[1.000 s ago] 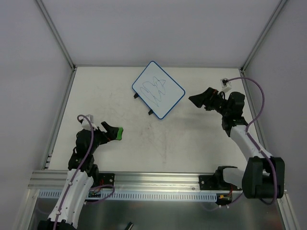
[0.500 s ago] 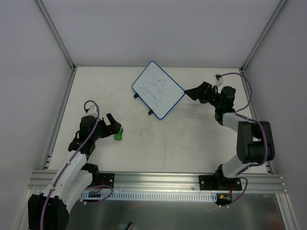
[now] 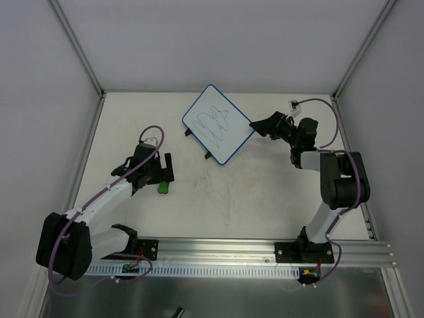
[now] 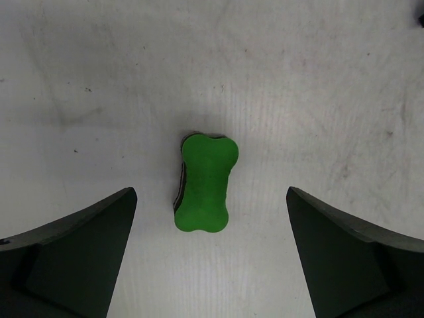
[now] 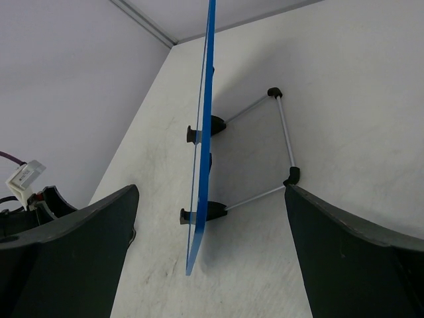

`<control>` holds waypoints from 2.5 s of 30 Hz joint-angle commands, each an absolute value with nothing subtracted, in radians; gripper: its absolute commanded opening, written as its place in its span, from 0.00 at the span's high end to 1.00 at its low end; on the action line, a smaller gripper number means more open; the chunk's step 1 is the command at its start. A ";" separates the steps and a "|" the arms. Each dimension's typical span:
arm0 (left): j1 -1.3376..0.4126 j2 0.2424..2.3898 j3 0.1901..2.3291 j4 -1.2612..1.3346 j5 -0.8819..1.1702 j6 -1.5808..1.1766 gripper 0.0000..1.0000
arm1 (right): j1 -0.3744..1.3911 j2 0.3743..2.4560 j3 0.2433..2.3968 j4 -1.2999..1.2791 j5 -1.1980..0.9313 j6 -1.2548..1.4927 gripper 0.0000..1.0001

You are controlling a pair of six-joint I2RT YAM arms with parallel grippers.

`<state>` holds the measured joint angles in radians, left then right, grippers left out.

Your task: Erase the whiteboard

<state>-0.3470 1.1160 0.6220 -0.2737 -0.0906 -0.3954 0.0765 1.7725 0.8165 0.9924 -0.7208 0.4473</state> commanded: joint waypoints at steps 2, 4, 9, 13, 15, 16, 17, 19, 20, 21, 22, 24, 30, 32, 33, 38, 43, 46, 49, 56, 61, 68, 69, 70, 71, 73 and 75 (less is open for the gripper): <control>-0.350 1.150 0.664 -0.339 -0.130 -0.347 0.01 | 0.087 1.813 0.848 1.141 -0.741 0.459 0.04; -0.350 1.151 0.664 -0.339 -0.129 -0.345 0.01 | 0.089 1.827 0.854 1.166 -0.741 0.465 0.05; -0.350 1.134 0.653 -0.339 -0.130 -0.336 0.01 | 0.101 1.864 0.868 1.201 -0.755 0.482 0.11; -0.350 1.161 0.664 -0.341 -0.123 -0.328 0.01 | 0.112 1.873 0.868 1.201 -0.759 0.472 0.19; -0.350 1.175 0.673 -0.344 -0.123 -0.328 0.01 | 0.117 1.868 0.868 1.201 -0.762 0.471 0.27; -0.350 1.177 0.673 -0.345 -0.123 -0.328 0.01 | 0.120 1.867 0.868 1.200 -0.765 0.471 0.30; -0.350 1.178 0.675 -0.345 -0.121 -0.328 0.02 | 0.121 1.865 0.868 1.198 -0.764 0.469 0.32; -0.350 1.186 0.678 -0.345 -0.123 -0.330 0.02 | 0.124 1.864 0.867 1.189 -0.762 0.465 0.41; -0.350 1.190 0.683 -0.347 -0.123 -0.327 0.02 | 0.126 1.865 0.867 1.183 -0.762 0.465 0.46; -0.350 1.201 0.684 -0.347 -0.121 -0.327 0.01 | 0.126 1.867 0.867 1.183 -0.761 0.463 0.50; -0.350 1.206 0.687 -0.350 -0.118 -0.325 0.01 | 0.126 1.868 0.867 1.183 -0.761 0.465 0.55; -0.350 1.226 0.698 -0.351 -0.115 -0.324 0.01 | 0.126 1.867 0.867 1.180 -0.764 0.463 0.63; -0.350 1.269 0.721 -0.365 -0.115 -0.321 0.01 | 0.136 1.844 0.854 1.141 -0.758 0.445 0.61; -0.350 1.272 0.722 -0.367 -0.117 -0.322 0.01 | 0.146 1.832 0.859 1.091 -0.743 0.414 0.61; -0.350 1.270 0.723 -0.368 -0.118 -0.322 0.01 | 0.150 1.829 0.862 1.071 -0.739 0.402 0.61; -0.350 1.273 0.726 -0.373 -0.124 -0.322 0.01 | 0.160 1.824 0.867 1.031 -0.730 0.394 0.69; -0.350 1.293 0.735 -0.376 -0.124 -0.321 0.01 | 0.161 1.812 0.871 1.008 -0.729 0.387 0.76; -0.350 1.308 0.742 -0.379 -0.120 -0.318 0.03 | 0.161 1.807 0.870 1.000 -0.727 0.387 0.84; -0.350 1.328 0.752 -0.383 -0.112 -0.313 0.05 | 0.161 1.804 0.874 0.993 -0.727 0.387 0.98; -0.350 1.394 0.795 -0.403 -0.103 -0.287 0.16 | 0.163 1.809 0.877 0.994 -0.732 0.390 1.00; -0.351 1.437 0.813 -0.414 -0.103 -0.273 0.24 | 0.164 1.812 0.879 0.994 -0.732 0.391 1.00; -0.363 1.482 0.836 -0.428 -0.086 -0.258 0.37 | 0.166 1.815 0.879 0.992 -0.732 0.390 1.00; -0.370 1.489 0.838 -0.431 -0.090 -0.256 0.38 | 0.164 1.815 0.879 0.994 -0.732 0.391 1.00; -0.374 1.493 0.838 -0.434 -0.094 -0.253 0.39 | 0.164 1.816 0.880 0.994 -0.730 0.393 1.00; -0.380 1.496 0.839 -0.436 -0.101 -0.249 0.39 | 0.164 1.816 0.881 0.994 -0.732 0.393 1.00; -0.388 1.503 0.838 -0.439 -0.115 -0.244 0.43 | 0.164 1.818 0.881 0.994 -0.732 0.393 1.00; -0.393 1.515 0.842 -0.439 -0.118 -0.241 0.46 | 0.164 1.818 0.881 0.992 -0.732 0.394 1.00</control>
